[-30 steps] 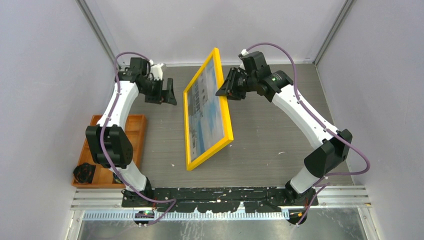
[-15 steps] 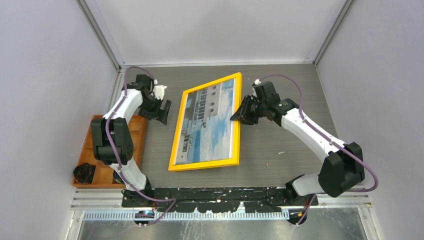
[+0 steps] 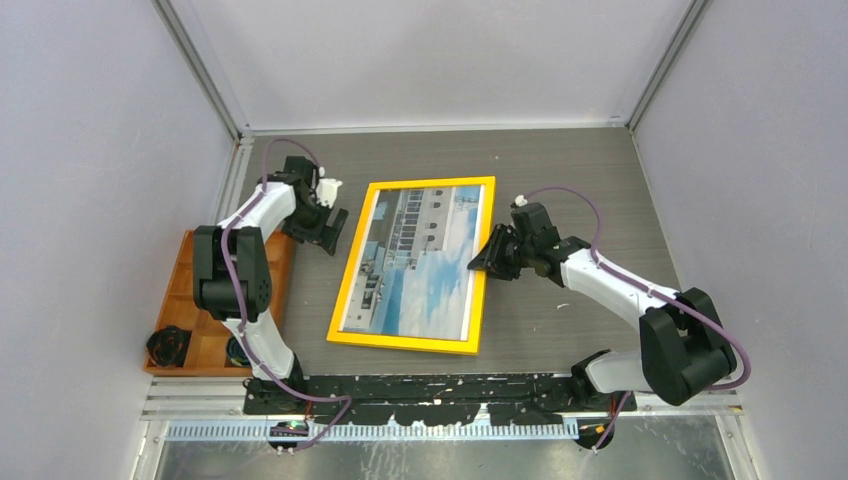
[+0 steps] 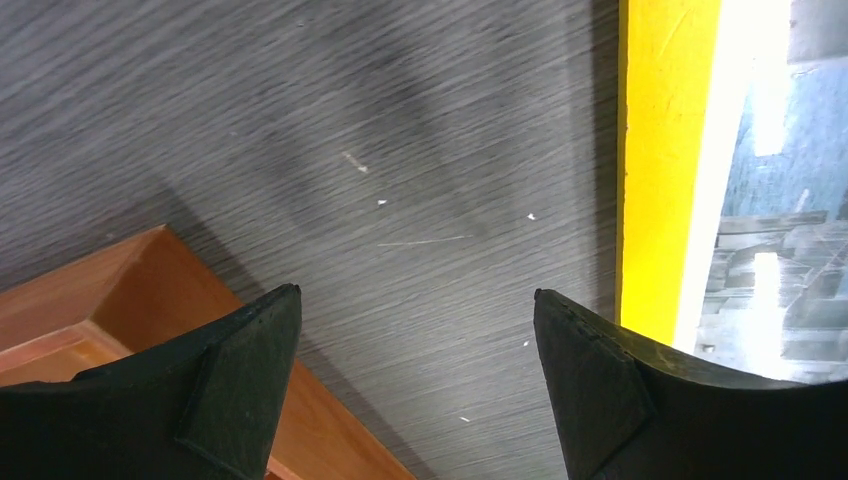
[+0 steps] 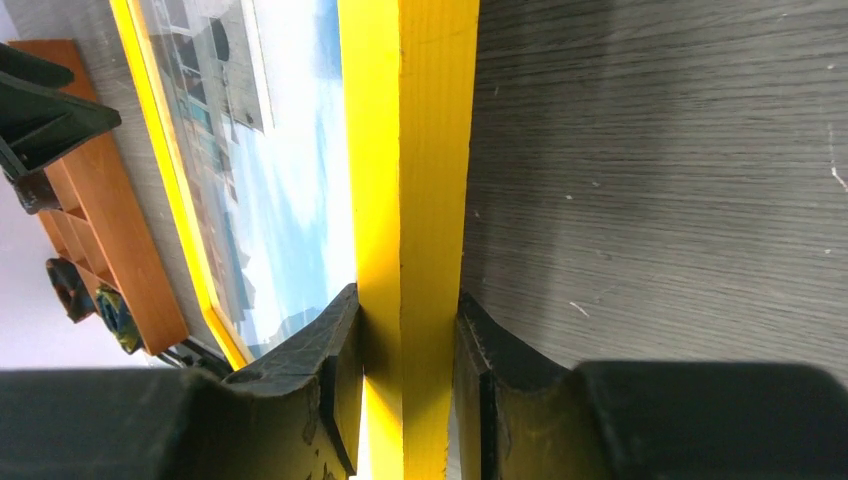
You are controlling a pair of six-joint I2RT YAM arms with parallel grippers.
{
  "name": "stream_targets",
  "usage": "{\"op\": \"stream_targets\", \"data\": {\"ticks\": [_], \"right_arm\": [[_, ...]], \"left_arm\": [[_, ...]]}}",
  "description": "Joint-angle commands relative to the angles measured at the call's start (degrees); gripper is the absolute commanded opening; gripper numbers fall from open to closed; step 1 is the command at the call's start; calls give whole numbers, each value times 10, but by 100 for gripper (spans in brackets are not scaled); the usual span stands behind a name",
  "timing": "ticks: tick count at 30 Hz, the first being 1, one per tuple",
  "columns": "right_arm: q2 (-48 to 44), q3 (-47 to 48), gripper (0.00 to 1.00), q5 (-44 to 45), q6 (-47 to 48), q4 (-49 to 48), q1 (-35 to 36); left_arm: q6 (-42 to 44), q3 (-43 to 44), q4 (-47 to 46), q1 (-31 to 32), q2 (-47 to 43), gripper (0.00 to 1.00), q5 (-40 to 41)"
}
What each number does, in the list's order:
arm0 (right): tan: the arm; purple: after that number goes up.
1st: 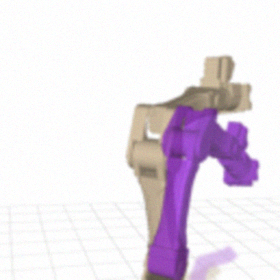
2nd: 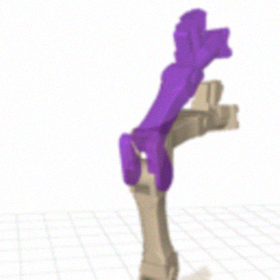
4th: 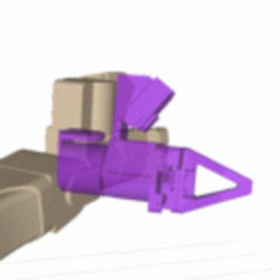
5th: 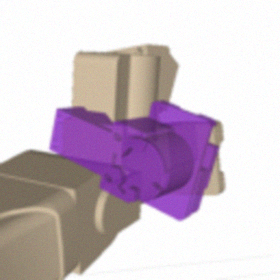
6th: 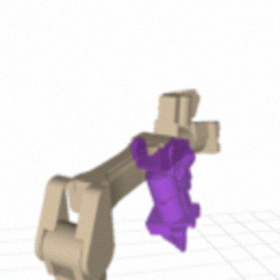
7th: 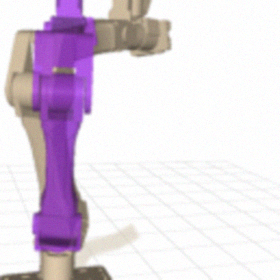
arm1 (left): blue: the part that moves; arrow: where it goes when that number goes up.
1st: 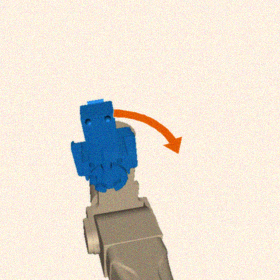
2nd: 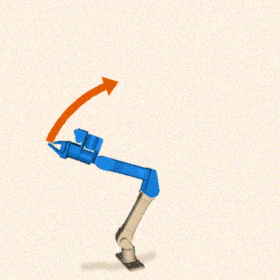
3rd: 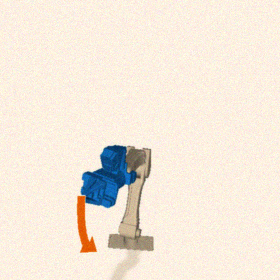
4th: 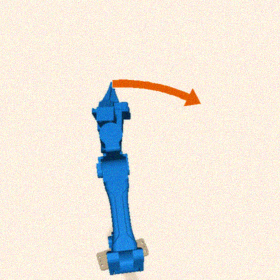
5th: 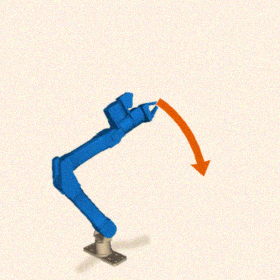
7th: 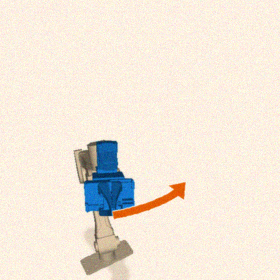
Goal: Put the photo into the frame
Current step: Turn over the photo frame at the center of the board.
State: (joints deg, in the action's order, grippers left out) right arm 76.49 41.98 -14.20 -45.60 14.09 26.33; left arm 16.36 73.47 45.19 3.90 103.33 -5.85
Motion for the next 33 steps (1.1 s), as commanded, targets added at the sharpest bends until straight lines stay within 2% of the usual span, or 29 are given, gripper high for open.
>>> {"op": "stream_targets", "data": {"ticks": [1,11,17,21,27,30,33], "right_arm": [[3,-22,4,78,25,-26,-4],[34,-57,4,140,27,-43,-13],[44,-59,11,172,22,-47,-22],[55,-55,33,167,18,-46,-28],[52,-48,54,168,14,-29,-33],[43,-35,68,181,14,-1,-39],[21,-20,88,193,13,24,-48]], "left_arm": [[10,-8,-42,11,11,87,21],[17,-29,-69,27,24,88,24],[20,-47,-80,35,27,89,20],[16,-63,-89,49,23,89,18],[8,-75,-94,80,17,89,14],[1,-75,-95,99,19,90,16],[-4,-72,-95,115,17,91,12]]}}
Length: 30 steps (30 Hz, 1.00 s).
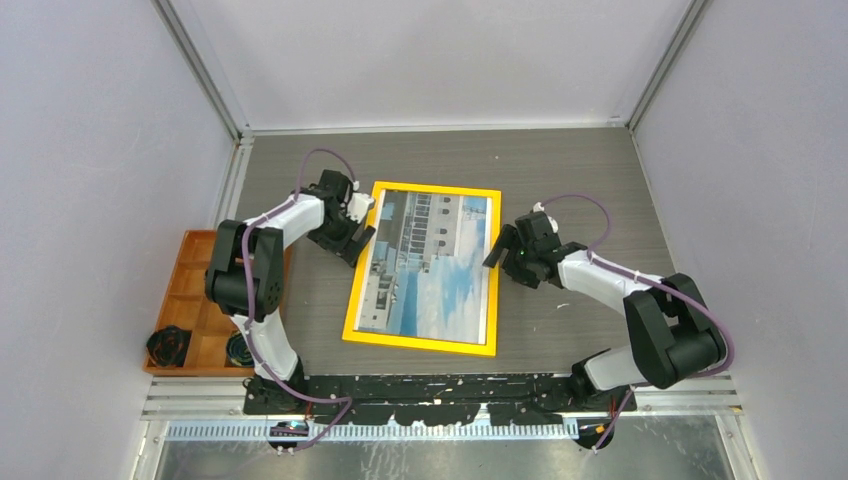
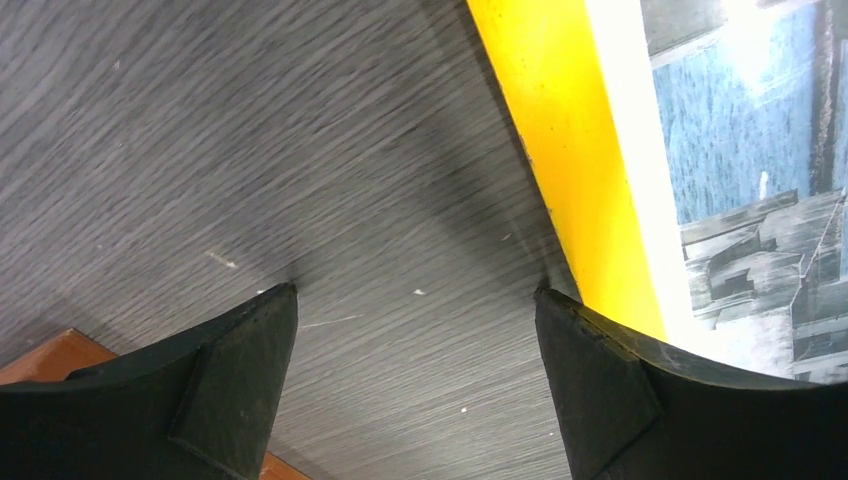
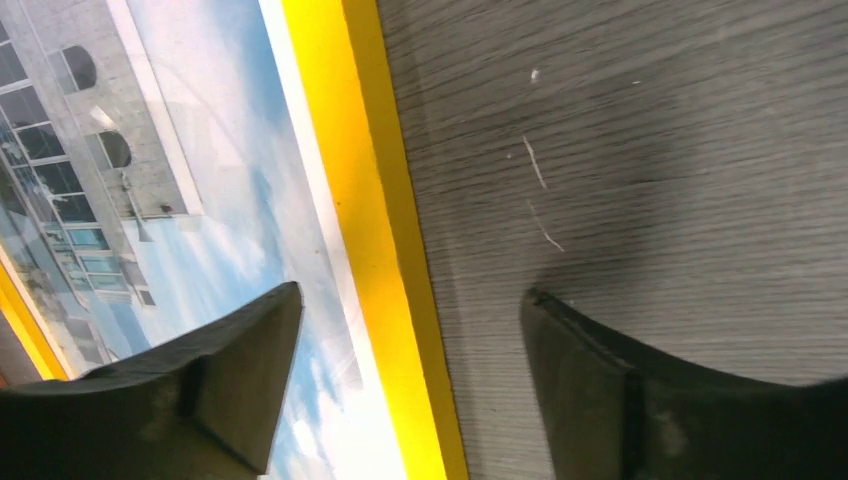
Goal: Put the photo into the frame
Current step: Turn over the photo frame at the center of the board, then reset both arms
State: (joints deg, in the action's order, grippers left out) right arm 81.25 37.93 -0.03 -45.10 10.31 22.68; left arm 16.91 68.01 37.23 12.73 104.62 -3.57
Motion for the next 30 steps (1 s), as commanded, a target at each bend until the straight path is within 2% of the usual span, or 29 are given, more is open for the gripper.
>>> {"op": "stream_targets", "data": {"ticks": [1,6,9,11,13,16,19,25,27,30], "right_arm": [[-36,29,99,59,9,71,-15],[-73,96,100,136,23,142,-62],[-91,125,100,229,26,164,-103],[-97,128,100,301,34,141,-119],[-106,100,100,376,70,65,-120],[-119,28,100,459,151,-74,-120],[-119,-32,100,528,205,-178,-121],[-79,-157,100,566,298,-411,-126],[-55,-195,100,553,333,-552,-128],[-22,-191,100,547,331,-598,-135]], "left_arm": [[-11,-15,-14,31,3,92,-16],[-20,23,26,33,-2,97,-62],[-18,63,56,12,-22,100,-89],[-23,84,63,-24,-43,100,-125],[-37,89,38,-77,-70,100,-179],[-96,33,-87,-174,-119,100,-268],[-148,-82,-267,-222,-169,100,-292],[-165,-301,-589,-226,-231,100,-251],[-185,-323,-640,-227,-239,100,-229],[-219,-365,-747,-227,-243,100,-210]]}}
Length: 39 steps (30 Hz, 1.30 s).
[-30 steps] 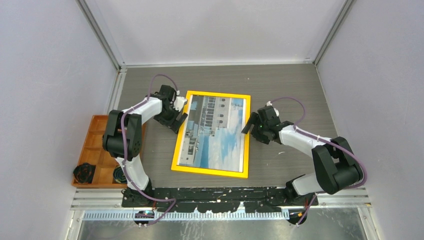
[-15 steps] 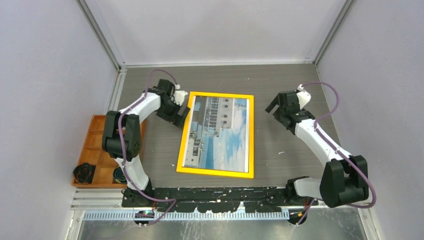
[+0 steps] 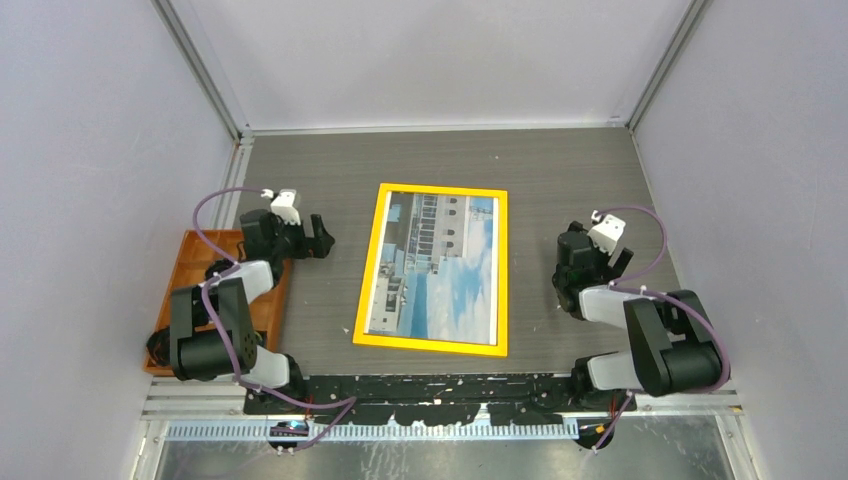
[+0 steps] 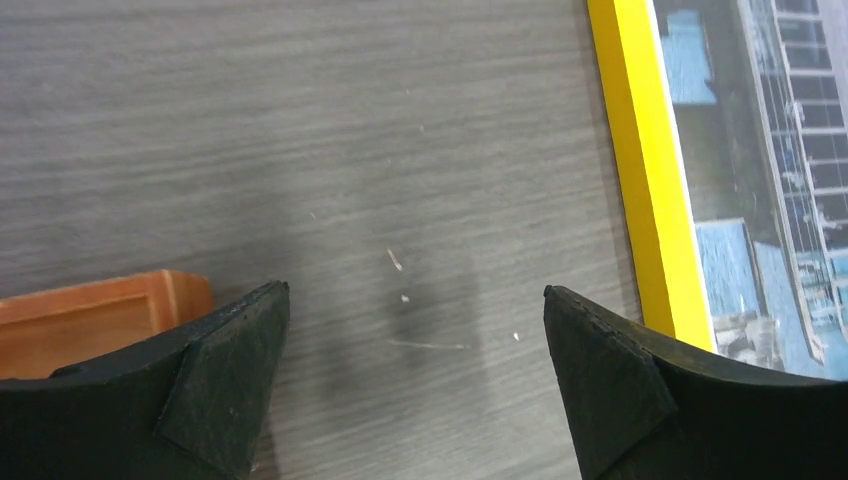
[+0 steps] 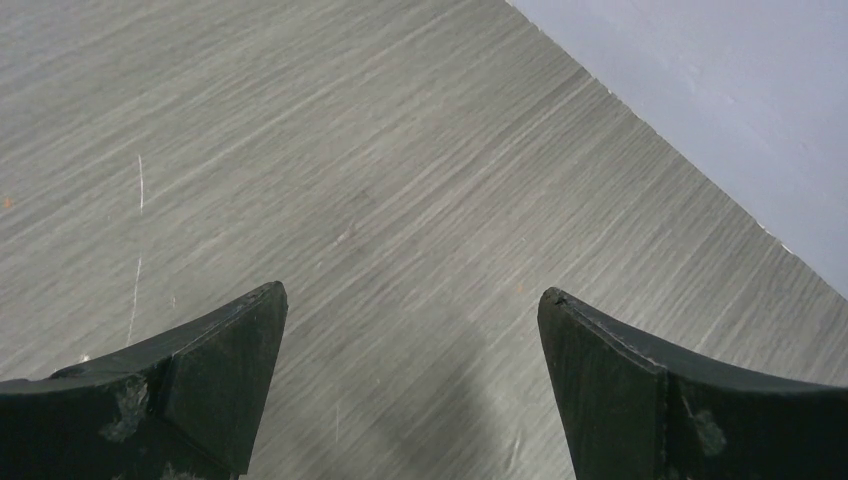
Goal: Put the photo into the frame
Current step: Reset both arms
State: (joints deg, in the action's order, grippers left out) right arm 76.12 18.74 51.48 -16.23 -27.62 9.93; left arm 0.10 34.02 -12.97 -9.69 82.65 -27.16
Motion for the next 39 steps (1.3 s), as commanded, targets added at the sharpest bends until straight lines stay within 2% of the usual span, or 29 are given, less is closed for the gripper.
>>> {"op": "stream_targets", "data": {"ticks": [1,4,6,8,11,13,15,17,18,19,21,22,24,26,28,39], "right_arm": [[43,3,100,28,39,-236,-10],[92,6,100,10,53,-288,-11],[92,7,100,-23,62,-278,-11],[95,-6,100,-70,79,-307,-13],[106,-22,100,-132,103,-343,-12],[107,-23,100,-137,104,-348,-12],[108,-24,100,-159,98,-343,-20],[144,-35,100,-207,98,-404,-40],[153,-35,100,-206,106,-398,-38],[134,-27,100,-210,95,-354,-41],[145,-1,100,-217,90,-327,-50],[138,4,100,-227,83,-308,-59],[134,15,100,-254,59,-276,-83],[133,13,100,-257,59,-281,-85],[132,10,100,-257,60,-285,-85],[131,7,100,-257,62,-290,-85]], "left_arm": [[-60,-41,-273,-3,-25,100,25],[-77,-56,-291,-2,-30,100,40],[-76,-54,-249,-3,-41,100,51],[-58,-60,-210,-3,-45,100,60],[-60,-103,-288,-6,-19,100,97],[-68,-95,-270,-11,-20,100,91],[-85,-118,-343,-10,3,100,88],[-87,-142,-439,-6,39,100,77],[-68,-151,-449,9,40,100,76],[-37,-156,-430,36,39,100,124],[-13,-171,-513,78,77,100,161],[-11,-162,-486,81,67,100,173],[-26,-112,-355,84,53,100,223],[-23,-131,-415,88,64,100,226],[-24,-124,-389,87,58,100,225],[-25,-123,-397,87,61,100,228]]}}
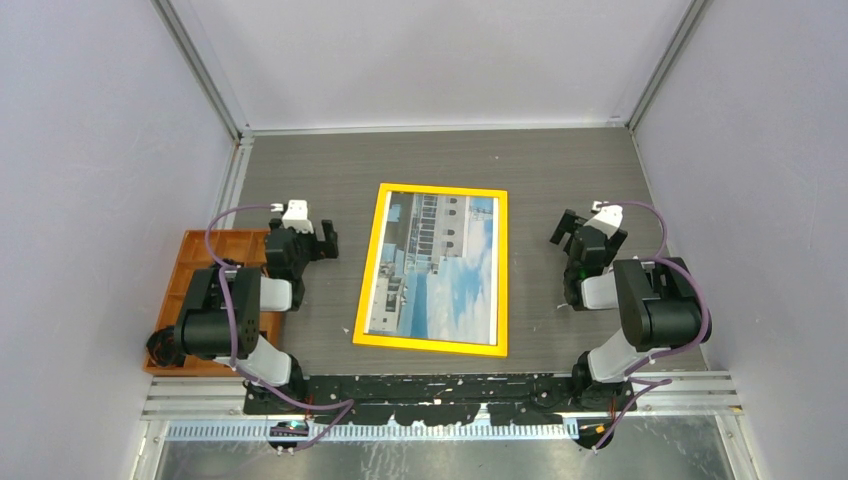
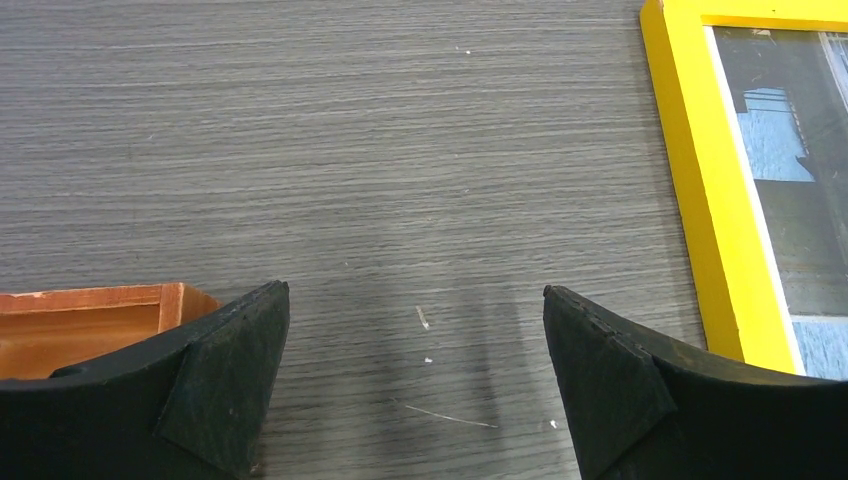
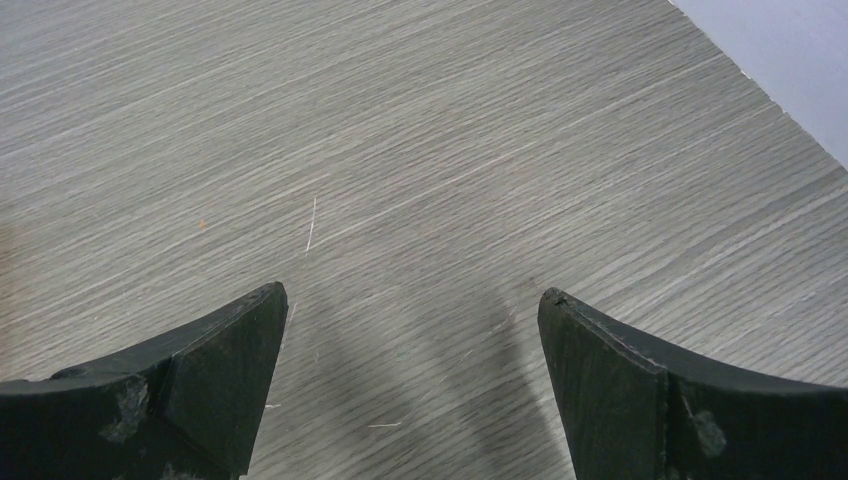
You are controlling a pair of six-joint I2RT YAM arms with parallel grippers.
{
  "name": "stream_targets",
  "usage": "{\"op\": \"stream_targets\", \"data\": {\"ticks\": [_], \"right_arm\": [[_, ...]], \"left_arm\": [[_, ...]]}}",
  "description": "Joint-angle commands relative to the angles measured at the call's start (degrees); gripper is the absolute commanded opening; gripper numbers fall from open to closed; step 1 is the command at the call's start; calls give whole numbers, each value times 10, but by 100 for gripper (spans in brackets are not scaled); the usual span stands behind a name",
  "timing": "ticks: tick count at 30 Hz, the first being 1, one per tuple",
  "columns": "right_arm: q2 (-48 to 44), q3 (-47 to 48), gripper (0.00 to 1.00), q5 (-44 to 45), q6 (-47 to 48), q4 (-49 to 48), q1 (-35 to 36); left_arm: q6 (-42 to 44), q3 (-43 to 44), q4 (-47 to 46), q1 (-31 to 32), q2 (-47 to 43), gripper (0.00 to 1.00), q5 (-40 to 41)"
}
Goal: Put the photo into the frame
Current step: Reset both arms
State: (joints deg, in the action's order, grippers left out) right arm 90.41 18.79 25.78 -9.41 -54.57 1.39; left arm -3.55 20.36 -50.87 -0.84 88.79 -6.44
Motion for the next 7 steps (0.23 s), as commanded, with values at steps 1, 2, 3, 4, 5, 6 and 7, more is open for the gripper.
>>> {"op": "stream_targets", "data": {"ticks": [1,2,3,4,5,6,7], "right_arm": [[-12,7,100,-1,-6,-20,0],[-12,6,100,0,-7,-20,0],[-12,6,100,-1,-6,-20,0],[-11,6,100,0,-7,-20,0],[-12,6,100,0,-7,-20,0],[-11,6,100,0,-7,-20,0],[-12,6,100,-1,-6,-20,0]], "left_arm": [[12,14,-18,-2,0,100,21],[13,15,-17,-1,1,100,20],[12,15,-15,-1,1,100,20],[13,15,-15,-1,1,100,20],[12,15,-15,-1,1,100,20],[12,15,-15,-1,0,100,20],[12,13,-16,-1,-1,100,20]]}}
